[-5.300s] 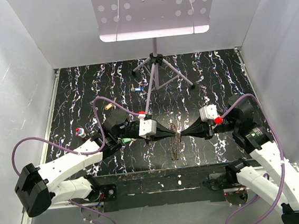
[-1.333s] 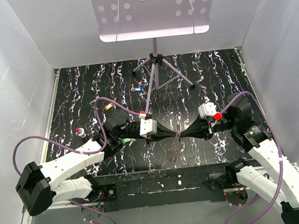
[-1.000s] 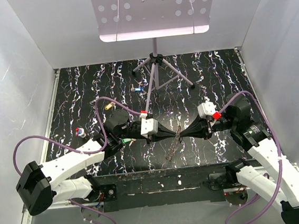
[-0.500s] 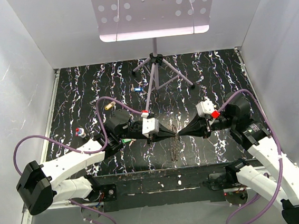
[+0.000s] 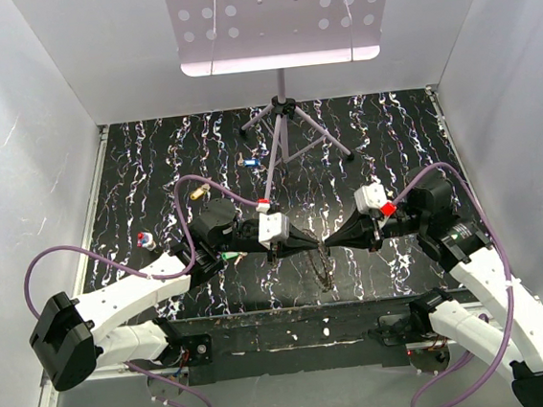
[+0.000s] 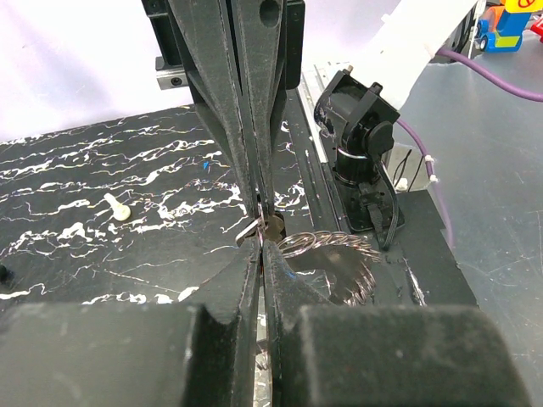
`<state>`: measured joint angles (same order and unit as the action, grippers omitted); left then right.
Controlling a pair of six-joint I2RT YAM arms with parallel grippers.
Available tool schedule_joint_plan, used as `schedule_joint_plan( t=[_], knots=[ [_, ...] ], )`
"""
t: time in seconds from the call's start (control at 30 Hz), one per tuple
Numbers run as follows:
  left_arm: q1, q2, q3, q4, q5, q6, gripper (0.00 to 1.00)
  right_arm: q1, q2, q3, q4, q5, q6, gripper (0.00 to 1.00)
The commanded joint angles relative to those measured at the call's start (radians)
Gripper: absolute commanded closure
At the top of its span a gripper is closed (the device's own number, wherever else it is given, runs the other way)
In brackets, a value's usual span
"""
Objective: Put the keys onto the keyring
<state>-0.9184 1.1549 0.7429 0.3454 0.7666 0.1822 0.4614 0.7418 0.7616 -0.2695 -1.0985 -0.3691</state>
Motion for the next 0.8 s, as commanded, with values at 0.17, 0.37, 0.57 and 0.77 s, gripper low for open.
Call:
schedule_joint_plan(
  t=[0.17, 0.37, 0.57, 0.77],
  knots=[
    [0.009, -0.043, -0.016, 0.030, 0.013, -0.010, 1.00, -0.001, -0.019, 0.062, 0.007, -0.014, -0.047, 0.99],
    [0.016, -0.060, -0.031, 0.069, 0.013, -0.047, 1.00, -0.020, -0.022, 0.045, -0.024, -0.020, -0.067, 0.99],
    [0.030, -0.075, -0.077, 0.177, 0.010, -0.124, 1.00, -0.021, -0.038, 0.010, 0.058, -0.050, -0.036, 0.99],
    [0.041, -0.081, -0.140, 0.368, -0.013, -0.243, 1.00, -0.023, -0.055, -0.011, 0.154, -0.095, 0.041, 0.99]
  ],
)
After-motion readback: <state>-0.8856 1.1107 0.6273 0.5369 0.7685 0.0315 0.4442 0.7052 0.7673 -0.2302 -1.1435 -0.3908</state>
